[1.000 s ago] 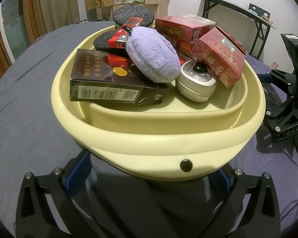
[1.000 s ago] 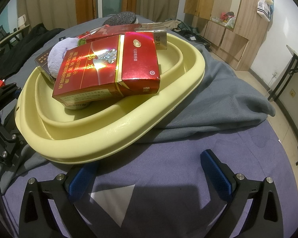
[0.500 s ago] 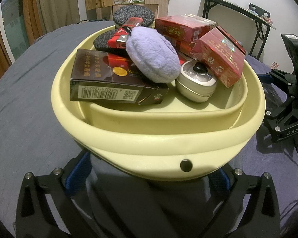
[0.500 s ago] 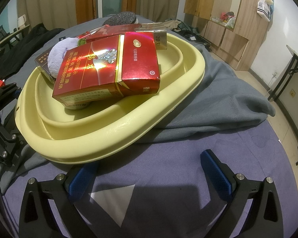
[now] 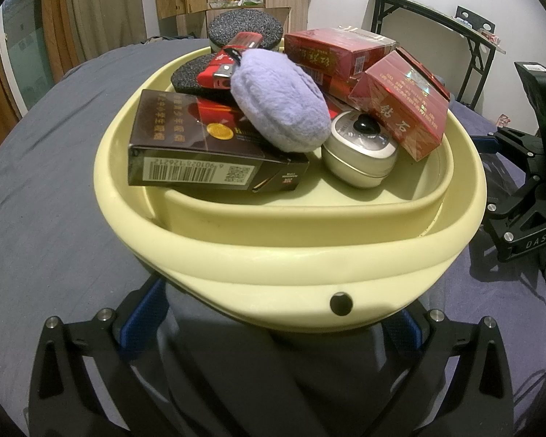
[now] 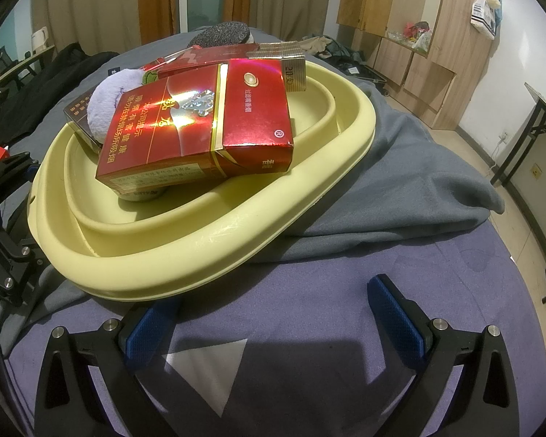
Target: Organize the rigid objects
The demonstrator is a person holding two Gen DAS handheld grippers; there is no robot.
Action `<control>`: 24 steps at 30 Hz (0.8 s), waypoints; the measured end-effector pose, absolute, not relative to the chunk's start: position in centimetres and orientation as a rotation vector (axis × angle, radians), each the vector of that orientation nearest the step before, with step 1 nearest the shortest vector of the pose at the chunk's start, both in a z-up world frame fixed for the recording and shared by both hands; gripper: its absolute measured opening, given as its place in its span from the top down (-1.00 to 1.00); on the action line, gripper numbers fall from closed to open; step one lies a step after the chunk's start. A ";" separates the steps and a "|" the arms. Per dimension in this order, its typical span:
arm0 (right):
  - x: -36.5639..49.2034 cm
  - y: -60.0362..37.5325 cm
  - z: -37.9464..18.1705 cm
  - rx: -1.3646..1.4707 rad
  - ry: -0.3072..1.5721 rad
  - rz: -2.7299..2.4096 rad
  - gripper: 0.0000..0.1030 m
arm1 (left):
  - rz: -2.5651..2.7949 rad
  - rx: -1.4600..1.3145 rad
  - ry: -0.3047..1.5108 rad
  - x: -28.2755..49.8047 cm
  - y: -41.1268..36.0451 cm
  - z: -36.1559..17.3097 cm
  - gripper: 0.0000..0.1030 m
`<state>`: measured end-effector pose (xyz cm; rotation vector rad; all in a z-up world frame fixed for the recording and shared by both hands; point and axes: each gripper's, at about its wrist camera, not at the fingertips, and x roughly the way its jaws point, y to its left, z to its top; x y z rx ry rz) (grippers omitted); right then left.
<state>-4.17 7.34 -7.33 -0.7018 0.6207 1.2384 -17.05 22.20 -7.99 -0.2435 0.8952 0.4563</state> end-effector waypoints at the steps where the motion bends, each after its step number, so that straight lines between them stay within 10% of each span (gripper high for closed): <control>1: -4.2 7.3 -7.3 -0.702 0.621 1.238 -0.99 | 0.456 -0.244 0.895 -17.0 22.2 -8.0 -1.00; 24: -4.4 7.4 -7.3 -0.701 0.622 1.238 -0.99 | 0.456 -0.244 0.895 -17.0 22.2 -8.0 -1.00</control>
